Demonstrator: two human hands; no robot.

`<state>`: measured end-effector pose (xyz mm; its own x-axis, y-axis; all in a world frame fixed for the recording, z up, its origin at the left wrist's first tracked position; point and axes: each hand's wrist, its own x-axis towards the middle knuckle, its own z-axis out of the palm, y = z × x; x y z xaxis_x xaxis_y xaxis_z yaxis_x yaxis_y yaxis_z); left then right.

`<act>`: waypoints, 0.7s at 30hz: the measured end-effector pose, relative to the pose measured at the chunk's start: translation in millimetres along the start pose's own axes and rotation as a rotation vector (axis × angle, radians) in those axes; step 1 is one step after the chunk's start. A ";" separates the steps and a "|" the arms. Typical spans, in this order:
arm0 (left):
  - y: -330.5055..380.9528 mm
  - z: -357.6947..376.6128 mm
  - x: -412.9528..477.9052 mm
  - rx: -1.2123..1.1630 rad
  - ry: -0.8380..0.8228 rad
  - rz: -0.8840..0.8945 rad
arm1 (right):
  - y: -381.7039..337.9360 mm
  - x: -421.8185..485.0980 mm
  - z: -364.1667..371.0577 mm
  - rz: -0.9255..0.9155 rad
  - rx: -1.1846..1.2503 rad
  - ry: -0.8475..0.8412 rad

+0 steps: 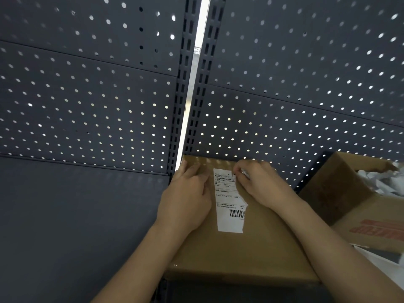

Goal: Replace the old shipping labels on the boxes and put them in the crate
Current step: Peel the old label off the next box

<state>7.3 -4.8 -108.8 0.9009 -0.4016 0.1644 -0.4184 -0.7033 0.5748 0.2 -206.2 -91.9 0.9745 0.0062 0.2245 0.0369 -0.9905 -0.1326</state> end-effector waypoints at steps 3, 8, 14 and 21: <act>-0.6 0.6 0.0 -0.003 0.003 0.003 | 0.4 -0.8 3.7 -0.013 -0.048 0.010; -0.7 0.4 0.5 -0.007 0.000 -0.004 | -1.4 0.8 5.5 -0.018 -0.116 -0.016; -2.7 1.1 1.4 -0.015 0.003 -0.001 | 1.3 1.0 1.5 -0.016 -0.053 -0.065; -0.7 0.3 0.7 -0.008 -0.003 0.001 | 3.8 -3.8 -0.9 0.037 0.090 -0.004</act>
<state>8.2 -4.8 -109.4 0.9003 -0.4038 0.1625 -0.4180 -0.6981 0.5813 -3.6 -210.2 -92.3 0.9765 -0.0293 0.2137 0.0205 -0.9737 -0.2269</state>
